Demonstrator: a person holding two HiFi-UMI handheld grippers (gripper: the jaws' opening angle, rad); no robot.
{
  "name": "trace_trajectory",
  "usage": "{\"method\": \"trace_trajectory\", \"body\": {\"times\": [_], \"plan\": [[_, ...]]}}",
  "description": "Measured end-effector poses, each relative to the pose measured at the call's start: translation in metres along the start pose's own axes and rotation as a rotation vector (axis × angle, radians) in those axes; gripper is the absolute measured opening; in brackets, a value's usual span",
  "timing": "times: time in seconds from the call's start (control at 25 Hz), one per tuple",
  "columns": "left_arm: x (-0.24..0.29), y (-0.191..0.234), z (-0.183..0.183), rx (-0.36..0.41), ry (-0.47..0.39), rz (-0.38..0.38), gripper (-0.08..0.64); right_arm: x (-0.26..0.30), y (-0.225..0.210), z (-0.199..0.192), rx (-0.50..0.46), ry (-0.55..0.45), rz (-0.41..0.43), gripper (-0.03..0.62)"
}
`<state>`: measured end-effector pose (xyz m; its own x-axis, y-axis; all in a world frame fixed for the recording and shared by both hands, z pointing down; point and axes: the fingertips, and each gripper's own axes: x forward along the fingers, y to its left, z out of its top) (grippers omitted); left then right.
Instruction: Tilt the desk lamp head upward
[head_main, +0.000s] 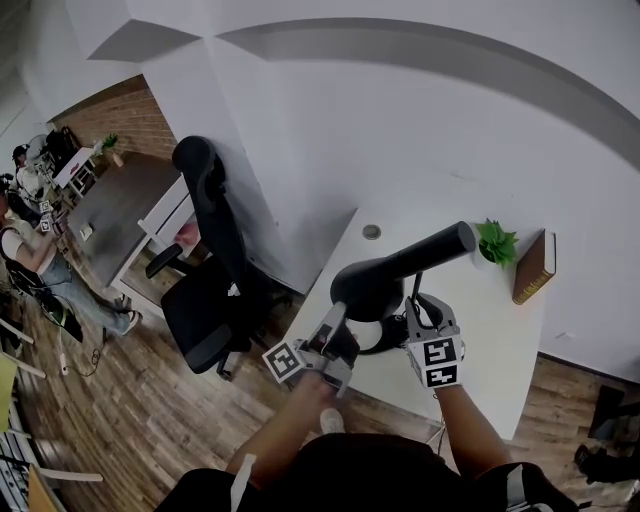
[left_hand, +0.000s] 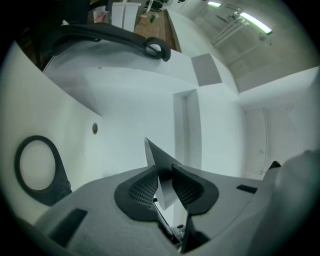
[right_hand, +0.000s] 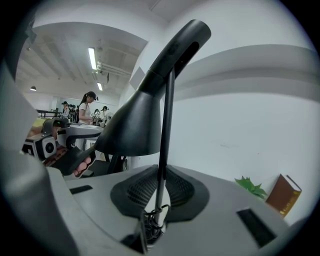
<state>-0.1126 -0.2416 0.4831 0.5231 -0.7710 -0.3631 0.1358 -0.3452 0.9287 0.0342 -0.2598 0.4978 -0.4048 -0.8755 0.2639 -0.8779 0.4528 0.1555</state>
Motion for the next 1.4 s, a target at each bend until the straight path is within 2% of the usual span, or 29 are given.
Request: {"method": "trace_trajectory", "body": {"times": [0.24, 0.52, 0.92, 1.12, 1.4], "plan": [[-0.001, -0.003, 0.004, 0.029, 0.019, 0.028, 0.084, 0.0, -0.001, -0.001, 0.014, -0.006, -0.014, 0.043], [0.001, -0.02, 0.018, 0.105, 0.026, 0.033, 0.083, -0.001, -0.001, -0.001, 0.02, 0.001, -0.023, 0.043], [0.005, -0.057, 0.043, 0.334, 0.022, 0.005, 0.078, -0.001, -0.002, -0.002, 0.024, 0.019, -0.035, 0.043], [0.009, -0.078, 0.056, 0.365, 0.006, -0.038, 0.061, 0.0, -0.002, -0.001, 0.027, 0.012, -0.04, 0.043], [0.015, -0.111, 0.068, 0.473, -0.017, -0.067, 0.053, -0.001, 0.0, 0.0, 0.023, 0.003, -0.045, 0.043]]}}
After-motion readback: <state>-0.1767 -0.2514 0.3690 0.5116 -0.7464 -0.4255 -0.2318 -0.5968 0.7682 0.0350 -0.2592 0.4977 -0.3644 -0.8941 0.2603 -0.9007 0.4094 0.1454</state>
